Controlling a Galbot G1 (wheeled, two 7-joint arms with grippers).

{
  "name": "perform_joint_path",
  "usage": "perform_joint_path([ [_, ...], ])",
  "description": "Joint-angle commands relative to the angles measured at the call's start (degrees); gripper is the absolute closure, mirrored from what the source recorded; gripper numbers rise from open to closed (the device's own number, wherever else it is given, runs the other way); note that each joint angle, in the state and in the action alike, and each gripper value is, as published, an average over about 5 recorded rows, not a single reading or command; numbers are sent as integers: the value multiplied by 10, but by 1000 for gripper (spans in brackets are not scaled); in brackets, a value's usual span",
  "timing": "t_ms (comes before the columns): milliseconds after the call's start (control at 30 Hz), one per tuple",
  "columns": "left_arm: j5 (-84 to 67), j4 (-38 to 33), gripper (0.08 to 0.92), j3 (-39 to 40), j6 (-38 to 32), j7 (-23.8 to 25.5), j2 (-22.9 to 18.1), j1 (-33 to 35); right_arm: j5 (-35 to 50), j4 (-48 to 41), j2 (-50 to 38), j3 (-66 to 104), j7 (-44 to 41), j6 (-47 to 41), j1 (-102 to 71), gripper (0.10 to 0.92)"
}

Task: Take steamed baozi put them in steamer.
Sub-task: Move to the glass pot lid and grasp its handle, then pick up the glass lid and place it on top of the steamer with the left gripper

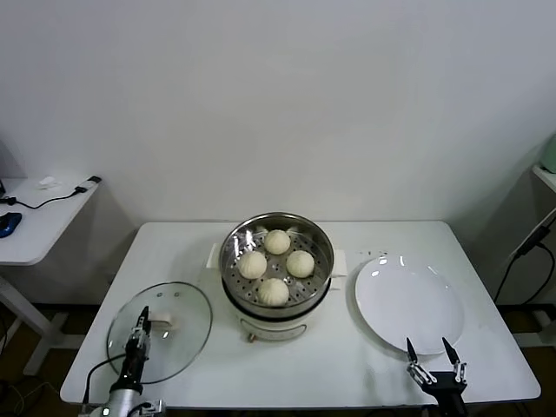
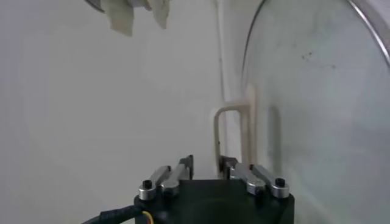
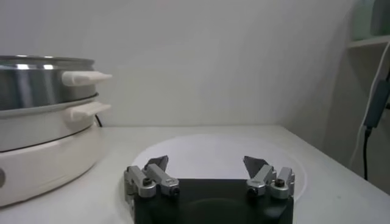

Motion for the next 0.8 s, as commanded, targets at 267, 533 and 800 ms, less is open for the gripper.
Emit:
perform_joint_path([
  [267,-86,-148,867,-16,29,54,33,41,-2,0,-1,1,-1,0,0,203],
  [533,-242,-370,868,-46,204,230,125,68,-20,-10,0,-1,12,-14,6,203],
  [800,-197,-438,868,67,335,327,159,-47,-30,-4,2,-3,18,-18,7,203],
])
